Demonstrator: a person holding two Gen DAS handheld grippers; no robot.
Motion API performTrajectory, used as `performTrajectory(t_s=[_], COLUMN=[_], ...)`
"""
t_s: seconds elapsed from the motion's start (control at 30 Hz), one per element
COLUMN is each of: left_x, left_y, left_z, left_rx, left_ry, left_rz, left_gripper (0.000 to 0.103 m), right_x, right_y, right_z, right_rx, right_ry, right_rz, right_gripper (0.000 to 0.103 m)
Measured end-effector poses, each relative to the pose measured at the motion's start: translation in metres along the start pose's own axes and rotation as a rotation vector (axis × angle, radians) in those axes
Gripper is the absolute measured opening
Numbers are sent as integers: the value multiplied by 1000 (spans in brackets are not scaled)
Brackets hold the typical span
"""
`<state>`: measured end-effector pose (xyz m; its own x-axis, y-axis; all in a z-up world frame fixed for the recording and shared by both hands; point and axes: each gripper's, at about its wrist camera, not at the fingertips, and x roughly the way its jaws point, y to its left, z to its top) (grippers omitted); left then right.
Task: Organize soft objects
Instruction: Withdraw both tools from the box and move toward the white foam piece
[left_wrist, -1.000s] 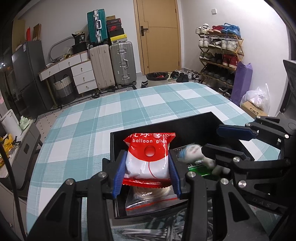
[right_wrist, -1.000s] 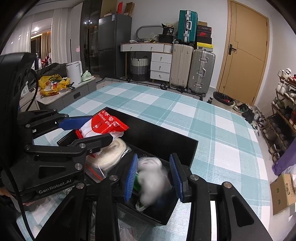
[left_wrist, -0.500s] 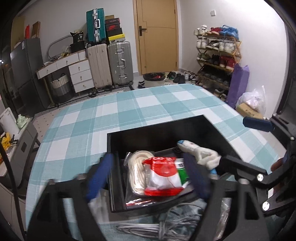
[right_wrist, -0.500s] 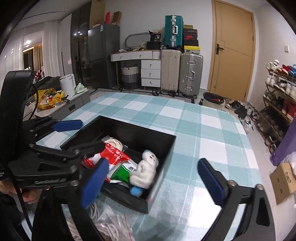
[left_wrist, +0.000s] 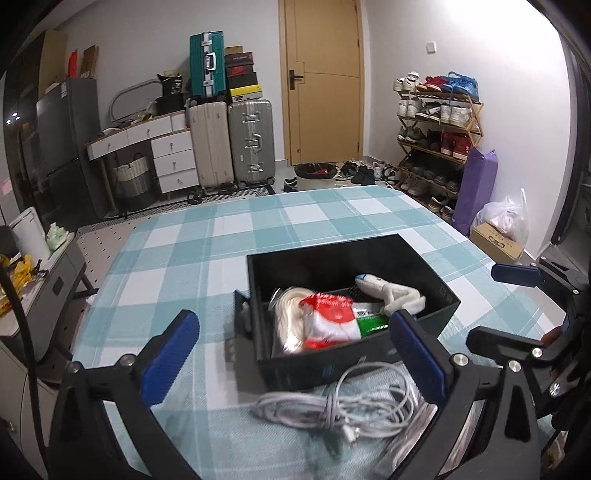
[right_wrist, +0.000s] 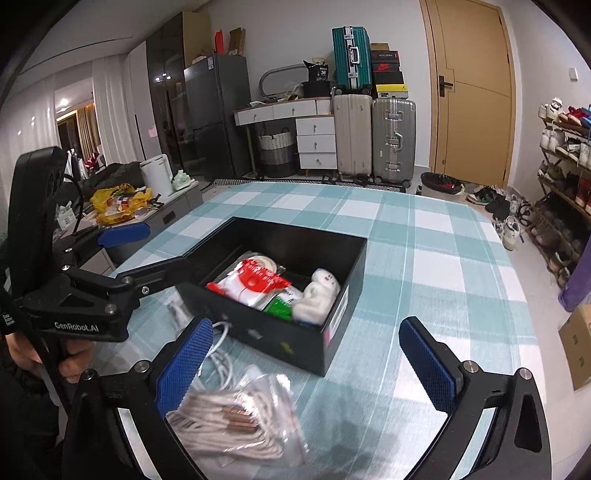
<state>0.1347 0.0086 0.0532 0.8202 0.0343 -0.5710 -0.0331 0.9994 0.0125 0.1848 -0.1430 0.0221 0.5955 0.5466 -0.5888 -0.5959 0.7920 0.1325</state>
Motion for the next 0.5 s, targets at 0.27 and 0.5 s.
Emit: performTrajectory(t_s=[0.27, 0.5], left_x=[-21, -36], left_y=[5, 0], left_z=[-17, -30], left_rx=[-16, -4], left_ry=[-3, -12], left_rz=[13, 6], left_gripper=[103, 103], right_x=[-13, -25], right_y=[8, 7], right_z=[-13, -19], right_rx=[17, 37], right_ry=[5, 29], right_rz=[22, 71], right_gripper=[102, 102])
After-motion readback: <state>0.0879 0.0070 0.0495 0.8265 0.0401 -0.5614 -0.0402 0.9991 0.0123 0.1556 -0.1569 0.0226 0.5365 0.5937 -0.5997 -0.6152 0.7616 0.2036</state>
